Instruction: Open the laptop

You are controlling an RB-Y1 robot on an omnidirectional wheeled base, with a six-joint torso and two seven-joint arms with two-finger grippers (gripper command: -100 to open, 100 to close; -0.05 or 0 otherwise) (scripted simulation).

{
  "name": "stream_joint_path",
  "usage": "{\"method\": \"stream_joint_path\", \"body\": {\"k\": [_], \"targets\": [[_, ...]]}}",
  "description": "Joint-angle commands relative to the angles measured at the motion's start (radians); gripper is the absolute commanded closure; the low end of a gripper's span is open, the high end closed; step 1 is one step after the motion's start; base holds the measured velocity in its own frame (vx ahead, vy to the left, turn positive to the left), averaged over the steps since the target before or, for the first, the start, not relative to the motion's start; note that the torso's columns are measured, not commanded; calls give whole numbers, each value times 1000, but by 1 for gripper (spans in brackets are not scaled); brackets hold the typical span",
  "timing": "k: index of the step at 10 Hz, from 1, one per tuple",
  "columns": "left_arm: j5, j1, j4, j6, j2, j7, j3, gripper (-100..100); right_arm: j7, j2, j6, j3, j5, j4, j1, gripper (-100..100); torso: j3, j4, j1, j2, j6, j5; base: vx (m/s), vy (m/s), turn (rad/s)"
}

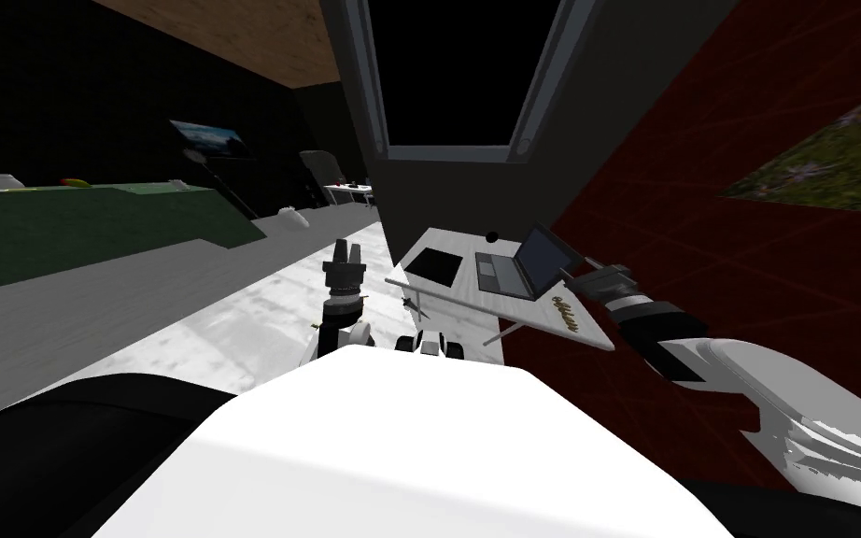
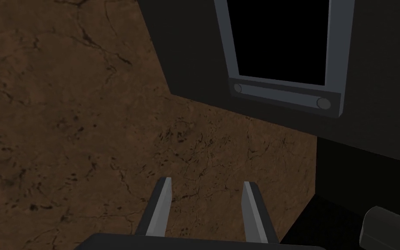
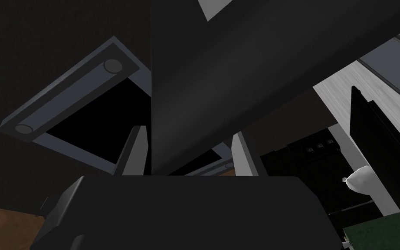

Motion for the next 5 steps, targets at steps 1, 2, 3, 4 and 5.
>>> {"method": "stream_joint_path", "body": {"k": [1,2,3,4,5], "targets": [[0,0,0,0,0,0,0,0,1,-23,18,-7,12,30,13,100,1,1,1,1,0,1,-59,19,290],[0,-1,0,0,0,0,0,0,3,-46,34,-13,25,67,25,100,0,0,1,0,-3,0,-151,75,401],[0,-1,0,0,0,0,0,0,3,-46,34,-13,25,67,25,100,1,-2,4,0,0,-1,-124,58,240],[0,-1,0,0,0,0,0,0,5,-69,51,-19,37,103,37,100,1,-1,4,-1,3,0,-118,56,346],[0,-1,0,0,0,0,0,0,8,-92,68,-24,49,140,49,100,-1,-1,2,-3,1,0,-155,56,400]]}}
